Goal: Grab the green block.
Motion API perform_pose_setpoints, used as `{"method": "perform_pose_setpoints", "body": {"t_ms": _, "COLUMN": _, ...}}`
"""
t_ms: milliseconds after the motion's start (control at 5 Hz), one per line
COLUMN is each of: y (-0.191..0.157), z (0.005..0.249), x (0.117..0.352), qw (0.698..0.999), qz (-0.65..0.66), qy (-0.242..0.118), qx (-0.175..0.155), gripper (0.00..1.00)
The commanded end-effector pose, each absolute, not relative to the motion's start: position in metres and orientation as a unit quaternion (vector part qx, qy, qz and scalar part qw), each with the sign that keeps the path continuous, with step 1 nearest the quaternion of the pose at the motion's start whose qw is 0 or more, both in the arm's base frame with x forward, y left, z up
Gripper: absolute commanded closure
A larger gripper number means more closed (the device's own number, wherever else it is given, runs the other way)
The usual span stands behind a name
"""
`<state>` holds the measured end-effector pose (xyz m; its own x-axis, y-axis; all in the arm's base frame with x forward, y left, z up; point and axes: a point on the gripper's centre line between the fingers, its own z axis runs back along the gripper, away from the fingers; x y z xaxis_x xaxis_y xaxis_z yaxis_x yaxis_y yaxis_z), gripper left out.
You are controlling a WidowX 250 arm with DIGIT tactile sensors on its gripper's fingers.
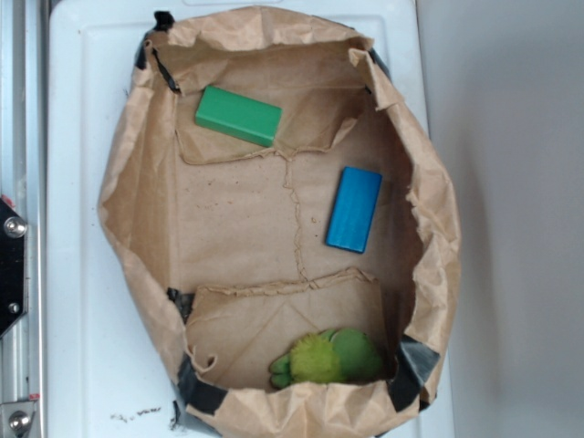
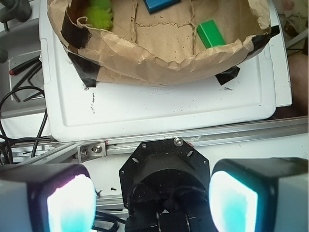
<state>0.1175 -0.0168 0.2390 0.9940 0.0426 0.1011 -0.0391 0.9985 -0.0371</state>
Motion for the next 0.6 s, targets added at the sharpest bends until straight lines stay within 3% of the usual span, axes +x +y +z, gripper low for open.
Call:
{"method": "perform_pose_setpoints", "body": {"t_ms": 0, "y": -0.017, "z": 0.239, "x": 0.117, "qw": 0.998, "qz": 0.02, "qy": -0.051, "qx": -0.018, "gripper": 0.0}}
{"method": "perform_pose_setpoints", "body": {"t_ms": 200, "y": -0.003, "z": 0.222, "x": 0.157, "qw": 0.997, "qz": 0.019, "qy": -0.079, "qx": 0.006, "gripper": 0.0}}
{"method": "perform_pose_setpoints", "body": {"t_ms": 400, "y": 0.015, "z": 0.207, "x": 0.182, "qw": 0.996, "qz": -0.009, "qy": -0.085, "qx": -0.007, "gripper": 0.0}}
